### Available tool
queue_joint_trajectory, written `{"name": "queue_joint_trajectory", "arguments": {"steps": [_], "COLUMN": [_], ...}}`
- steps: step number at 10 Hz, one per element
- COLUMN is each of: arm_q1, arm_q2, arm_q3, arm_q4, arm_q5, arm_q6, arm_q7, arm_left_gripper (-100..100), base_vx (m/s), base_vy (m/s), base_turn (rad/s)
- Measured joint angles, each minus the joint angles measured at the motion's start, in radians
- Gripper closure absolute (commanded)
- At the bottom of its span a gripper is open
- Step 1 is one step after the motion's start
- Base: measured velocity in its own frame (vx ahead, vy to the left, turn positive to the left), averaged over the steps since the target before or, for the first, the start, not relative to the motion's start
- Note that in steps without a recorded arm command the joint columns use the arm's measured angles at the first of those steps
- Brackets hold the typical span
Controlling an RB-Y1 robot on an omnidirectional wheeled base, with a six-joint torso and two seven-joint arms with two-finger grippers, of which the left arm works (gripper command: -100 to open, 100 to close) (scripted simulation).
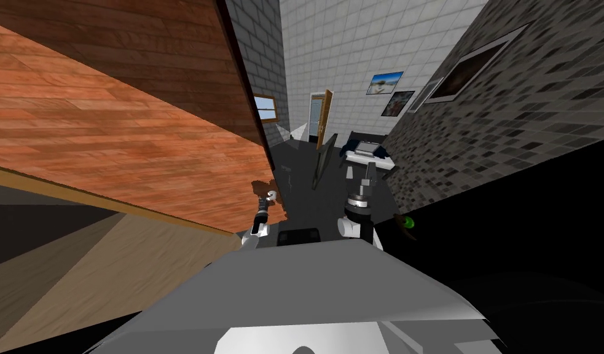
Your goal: Push the door open
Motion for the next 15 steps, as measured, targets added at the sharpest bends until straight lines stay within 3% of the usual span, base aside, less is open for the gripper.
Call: {"name": "queue_joint_trajectory", "arguments": {"steps": [2, 3, 5, 6, 9, 14, 15], "arm_q1": [0.006, -0.016, -0.007, 0.009, -0.005, 0.016, 0.006], "arm_q2": [0.003, 0.007, 0.013, 0.012, 0.018, 0.017, 0.021], "arm_q3": [0.023, 0.036, 0.048, 0.058, 0.096, 0.147, 0.158], "arm_q4": [-0.005, 0.034, 0.019, -0.009, 0.025, -0.008, 0.013], "arm_q5": [0.012, 0.02, 0.027, 0.032, 0.052, 0.079, 0.085], "arm_q6": [0.006, -0.011, -0.01, 0.004, -0.011, 0.006, -0.006], "arm_q7": [-0.008, -0.012, -0.01, -0.014, -0.027, -0.049, -0.051], "arm_left_gripper": [100, 100, 100, 100, 100, 100, 100], "base_vx": [0.192, 0.136, 0.178, 0.209, 0.186, 0.175, 0.169], "base_vy": [-0.072, -0.031, -0.073, -0.08, -0.077, -0.075, -0.062], "base_turn": [0.072, 0.009, 0.055, 0.08, 0.065, 0.063, 0.05]}}
